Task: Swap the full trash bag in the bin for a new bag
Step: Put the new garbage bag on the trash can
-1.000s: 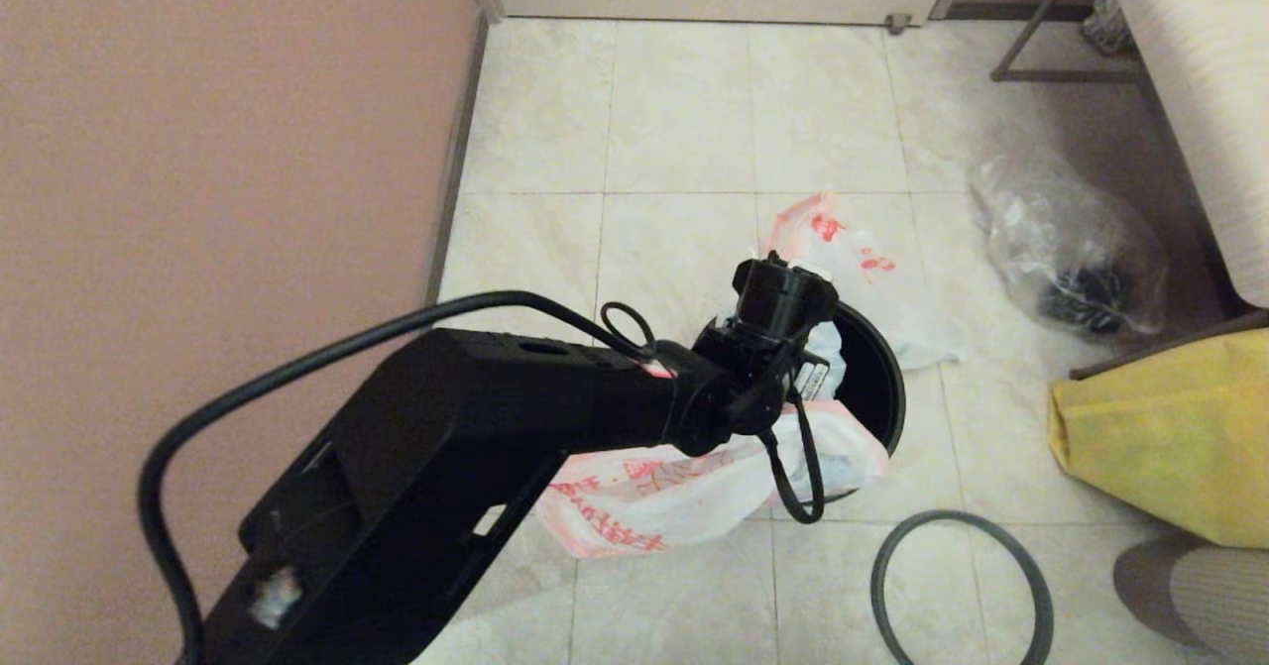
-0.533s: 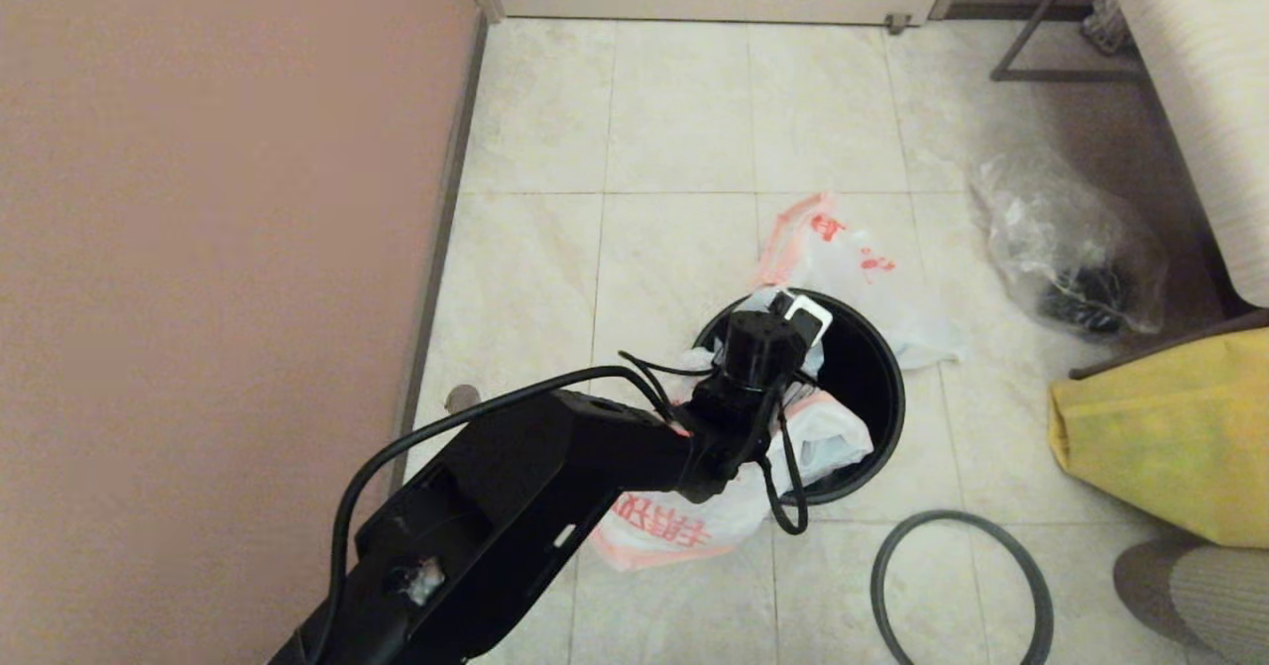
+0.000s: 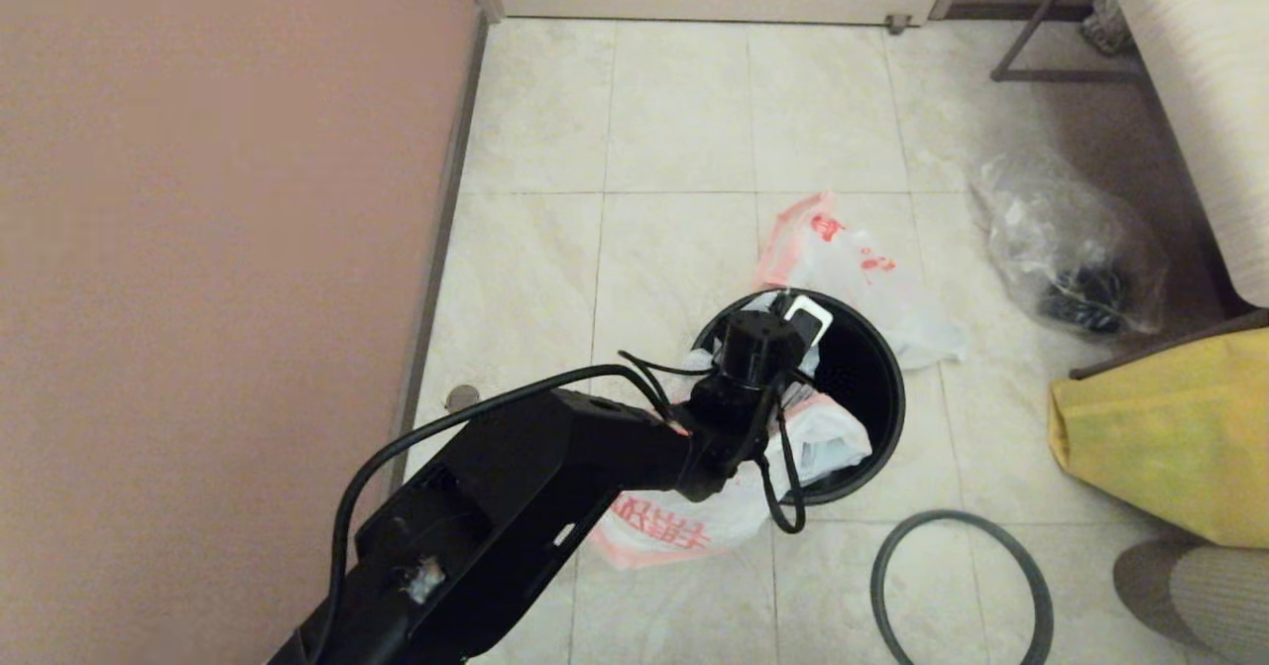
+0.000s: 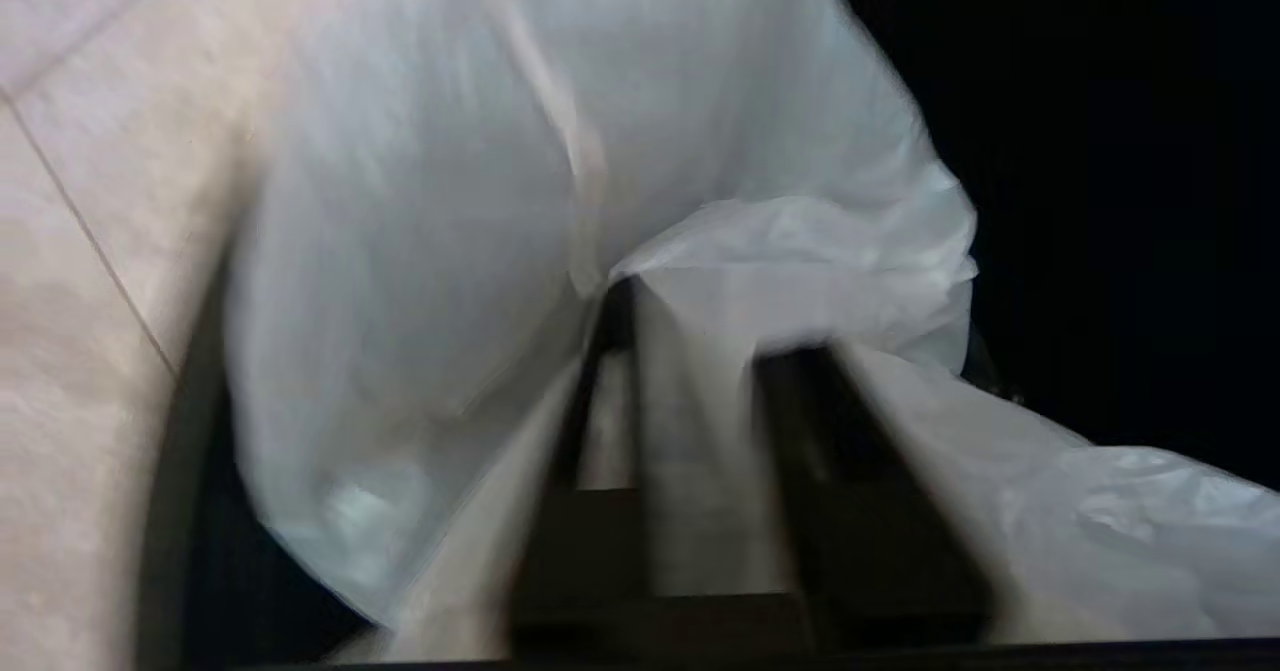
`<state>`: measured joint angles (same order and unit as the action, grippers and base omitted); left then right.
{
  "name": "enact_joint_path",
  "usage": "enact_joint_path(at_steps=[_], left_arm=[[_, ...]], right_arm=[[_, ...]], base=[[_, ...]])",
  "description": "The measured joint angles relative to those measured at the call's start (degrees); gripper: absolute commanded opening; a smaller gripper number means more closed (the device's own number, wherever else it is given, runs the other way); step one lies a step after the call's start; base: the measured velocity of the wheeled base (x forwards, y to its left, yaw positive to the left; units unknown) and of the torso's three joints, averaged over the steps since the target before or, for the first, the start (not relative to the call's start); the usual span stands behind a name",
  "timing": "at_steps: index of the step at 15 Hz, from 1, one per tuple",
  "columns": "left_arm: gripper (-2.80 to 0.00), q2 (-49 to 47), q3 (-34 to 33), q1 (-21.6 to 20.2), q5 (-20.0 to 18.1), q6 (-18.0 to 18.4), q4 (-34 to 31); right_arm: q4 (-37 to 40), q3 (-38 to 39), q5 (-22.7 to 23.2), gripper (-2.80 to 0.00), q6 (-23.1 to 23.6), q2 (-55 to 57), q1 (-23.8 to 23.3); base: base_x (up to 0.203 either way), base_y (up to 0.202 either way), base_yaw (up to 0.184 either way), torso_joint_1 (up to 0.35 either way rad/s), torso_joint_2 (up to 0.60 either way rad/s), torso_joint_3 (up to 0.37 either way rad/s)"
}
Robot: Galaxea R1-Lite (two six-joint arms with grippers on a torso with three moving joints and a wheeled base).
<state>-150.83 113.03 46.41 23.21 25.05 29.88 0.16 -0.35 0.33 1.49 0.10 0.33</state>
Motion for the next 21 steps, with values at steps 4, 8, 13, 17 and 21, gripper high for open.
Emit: enact_joint_path(at_steps=[4,8,13,17,21], left_arm=[[0.00,3.8,-1.5,2.3,2.5,-7.7,-6.3],[0.00,8.3,-1.7,5.2,6.0,-17.0,-16.4],[0.00,9.4,-1.5,3.6,9.0,-17.2,-8.0],[0.00,9.7,-1.5,2.2,12.3,-17.4,-2.1],[0.00,10.1,-1.5,2.4,11.0,-18.2,-1.9]], right_arm=[[0.0,0.0,0.0,-2.80,0.0,0.0,0.0],[0.0,0.0,0.0,-2.80,0.0,0.0,0.0],[0.0,0.0,0.0,-2.80,0.0,0.0,0.0],[0.0,0.0,0.0,-2.80,0.0,0.0,0.0],[0.0,0.0,0.0,-2.80,0.0,0.0,0.0]], base=[[0.000,0.000,0.000,0.000,0.00,0.000],[0.000,0.000,0.000,0.000,0.00,0.000],[0.000,0.000,0.000,0.000,0.00,0.000],[0.000,0.000,0.000,0.000,0.00,0.000],[0.000,0.000,0.000,0.000,0.00,0.000]])
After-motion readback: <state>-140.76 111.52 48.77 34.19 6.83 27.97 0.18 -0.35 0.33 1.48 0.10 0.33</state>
